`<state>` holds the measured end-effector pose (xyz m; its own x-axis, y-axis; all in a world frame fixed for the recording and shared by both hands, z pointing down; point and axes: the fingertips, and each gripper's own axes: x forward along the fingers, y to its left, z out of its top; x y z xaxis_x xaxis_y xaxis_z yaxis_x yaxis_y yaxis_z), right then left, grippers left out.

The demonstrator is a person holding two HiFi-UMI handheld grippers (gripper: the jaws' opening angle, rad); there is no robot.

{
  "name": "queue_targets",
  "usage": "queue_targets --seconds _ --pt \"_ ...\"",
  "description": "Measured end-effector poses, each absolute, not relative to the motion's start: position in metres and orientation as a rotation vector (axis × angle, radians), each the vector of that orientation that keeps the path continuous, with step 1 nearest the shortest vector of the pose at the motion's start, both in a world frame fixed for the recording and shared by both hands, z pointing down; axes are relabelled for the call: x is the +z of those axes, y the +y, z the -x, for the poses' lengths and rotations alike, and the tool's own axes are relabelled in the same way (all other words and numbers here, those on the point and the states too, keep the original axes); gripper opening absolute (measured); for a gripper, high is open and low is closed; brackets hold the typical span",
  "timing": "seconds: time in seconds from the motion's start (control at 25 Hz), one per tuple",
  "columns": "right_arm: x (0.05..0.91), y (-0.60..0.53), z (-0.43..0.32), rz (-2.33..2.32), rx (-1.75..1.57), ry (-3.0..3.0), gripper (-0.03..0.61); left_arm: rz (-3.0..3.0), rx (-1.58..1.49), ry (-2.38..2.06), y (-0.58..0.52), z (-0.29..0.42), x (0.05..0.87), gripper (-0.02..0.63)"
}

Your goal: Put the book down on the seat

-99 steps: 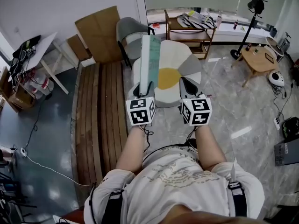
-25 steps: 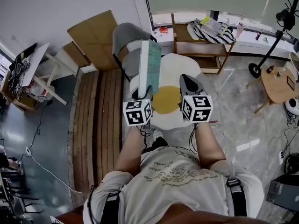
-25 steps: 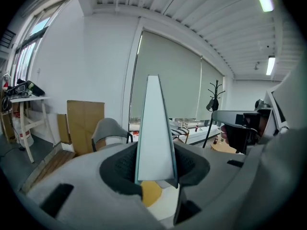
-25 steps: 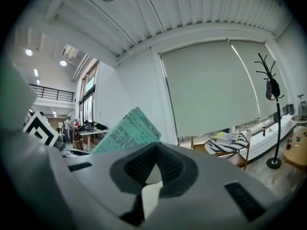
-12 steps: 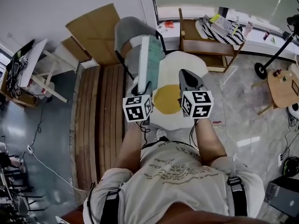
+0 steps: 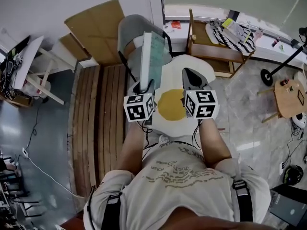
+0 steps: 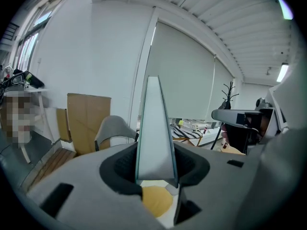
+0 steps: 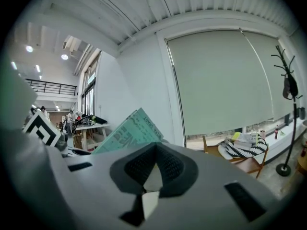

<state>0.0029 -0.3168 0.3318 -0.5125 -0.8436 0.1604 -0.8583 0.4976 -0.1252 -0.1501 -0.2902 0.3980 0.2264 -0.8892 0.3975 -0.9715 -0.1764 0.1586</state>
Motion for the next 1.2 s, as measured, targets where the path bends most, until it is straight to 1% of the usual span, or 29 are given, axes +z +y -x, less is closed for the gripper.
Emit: queue_targets --seconds 0.24,0.64,1.2 --pt "0.336 -0.329 0.013 -1.525 0.264 -2.633 0.026 -2.121 0.282 -1.700 -0.311 0.170 0.406 0.175" --pt "0.337 -0.369 -0.003 -1.458 0.251 -2.623 0.026 -2.067 0.233 -1.666 -0.345 0.148 0.412 0.175" --pt "0.410 -0.394 -0.013 -1.308 0.351 -2.488 0.026 -1.876 0.221 -1.603 -0.358 0.132 0.485 0.175"
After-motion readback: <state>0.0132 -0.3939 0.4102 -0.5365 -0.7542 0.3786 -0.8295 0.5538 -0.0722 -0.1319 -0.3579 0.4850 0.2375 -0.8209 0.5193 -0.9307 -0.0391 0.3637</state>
